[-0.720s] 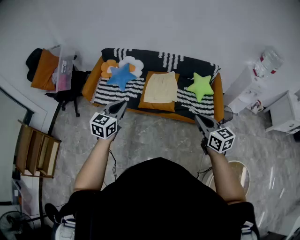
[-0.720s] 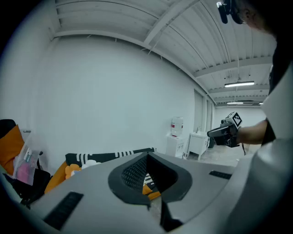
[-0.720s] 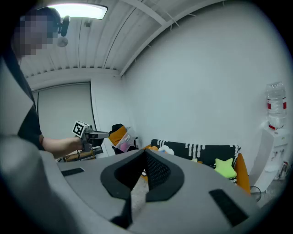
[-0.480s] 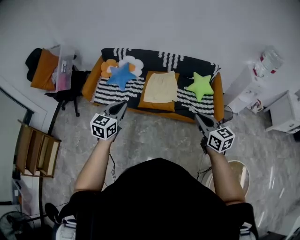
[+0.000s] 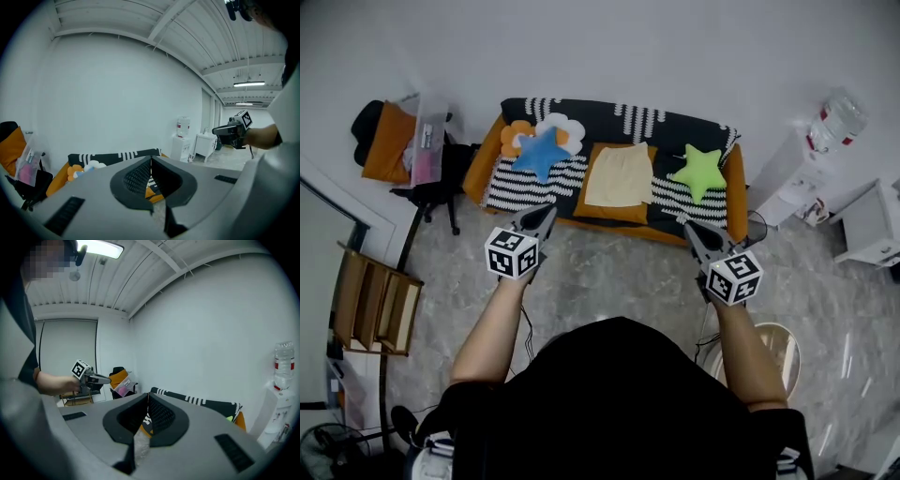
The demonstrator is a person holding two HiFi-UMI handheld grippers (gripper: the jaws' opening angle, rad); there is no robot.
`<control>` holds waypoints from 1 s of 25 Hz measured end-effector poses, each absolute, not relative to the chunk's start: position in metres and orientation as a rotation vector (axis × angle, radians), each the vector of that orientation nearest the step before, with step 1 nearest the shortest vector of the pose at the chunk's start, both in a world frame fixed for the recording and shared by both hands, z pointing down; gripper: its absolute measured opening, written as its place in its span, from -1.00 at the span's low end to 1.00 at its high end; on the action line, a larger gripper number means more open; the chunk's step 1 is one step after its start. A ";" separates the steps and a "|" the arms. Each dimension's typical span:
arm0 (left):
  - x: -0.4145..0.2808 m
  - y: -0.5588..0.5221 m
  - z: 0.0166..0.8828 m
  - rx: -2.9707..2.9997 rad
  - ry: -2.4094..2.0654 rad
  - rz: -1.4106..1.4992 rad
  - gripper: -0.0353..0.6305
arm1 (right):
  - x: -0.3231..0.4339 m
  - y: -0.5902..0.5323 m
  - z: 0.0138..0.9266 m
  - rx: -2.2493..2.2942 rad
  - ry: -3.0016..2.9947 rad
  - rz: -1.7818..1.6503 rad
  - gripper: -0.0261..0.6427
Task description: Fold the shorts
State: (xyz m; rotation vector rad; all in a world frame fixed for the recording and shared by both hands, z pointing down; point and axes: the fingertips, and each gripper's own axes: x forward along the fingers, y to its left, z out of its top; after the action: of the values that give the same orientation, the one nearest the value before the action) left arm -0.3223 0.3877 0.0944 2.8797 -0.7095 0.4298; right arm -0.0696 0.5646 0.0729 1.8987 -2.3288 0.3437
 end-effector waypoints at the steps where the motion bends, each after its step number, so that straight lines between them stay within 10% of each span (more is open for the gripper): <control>1: -0.319 0.388 0.095 2.879 -0.709 0.435 -0.84 | -0.065 0.564 0.073 1.900 -2.323 0.341 -0.89; 17: -0.251 0.399 0.101 2.890 -0.642 0.480 -0.31 | 0.006 0.580 0.073 1.938 -2.316 0.345 -0.05; 25: -0.230 0.387 0.095 2.910 -0.634 0.470 -0.20 | 0.029 0.583 0.081 1.967 -2.271 0.370 0.06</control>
State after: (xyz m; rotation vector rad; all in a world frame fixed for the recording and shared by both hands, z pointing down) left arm -0.2300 0.3872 0.0950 2.9100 -0.6335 0.4700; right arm 0.0293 0.5830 0.0806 1.9669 -2.2713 0.3701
